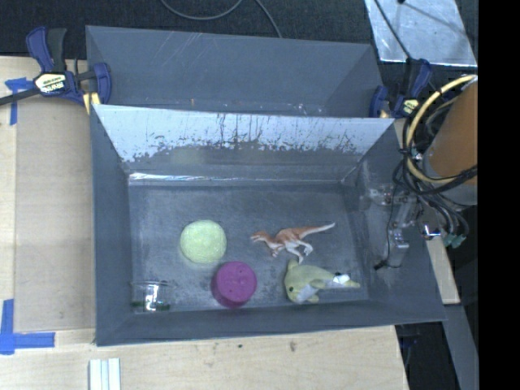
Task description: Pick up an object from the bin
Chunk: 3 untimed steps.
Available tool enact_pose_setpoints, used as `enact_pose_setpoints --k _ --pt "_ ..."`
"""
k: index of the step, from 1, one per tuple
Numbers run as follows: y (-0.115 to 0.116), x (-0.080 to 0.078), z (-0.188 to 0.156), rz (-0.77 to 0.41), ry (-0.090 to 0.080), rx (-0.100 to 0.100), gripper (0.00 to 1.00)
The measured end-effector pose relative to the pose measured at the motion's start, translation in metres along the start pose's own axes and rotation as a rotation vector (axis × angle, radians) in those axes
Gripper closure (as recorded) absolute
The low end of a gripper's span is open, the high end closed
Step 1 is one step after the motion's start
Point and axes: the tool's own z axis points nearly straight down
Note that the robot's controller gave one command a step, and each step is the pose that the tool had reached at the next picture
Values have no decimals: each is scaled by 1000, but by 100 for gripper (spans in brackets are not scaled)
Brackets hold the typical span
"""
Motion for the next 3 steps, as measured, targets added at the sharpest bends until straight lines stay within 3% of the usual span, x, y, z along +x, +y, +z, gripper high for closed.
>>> enact_pose_setpoints --k 1,2,3 --pt "1 -2 -5 -3 -9 1 0" --pt "17 10 59 -115 -11 2 0" --pt "32 23 66 76 -6 1 0"
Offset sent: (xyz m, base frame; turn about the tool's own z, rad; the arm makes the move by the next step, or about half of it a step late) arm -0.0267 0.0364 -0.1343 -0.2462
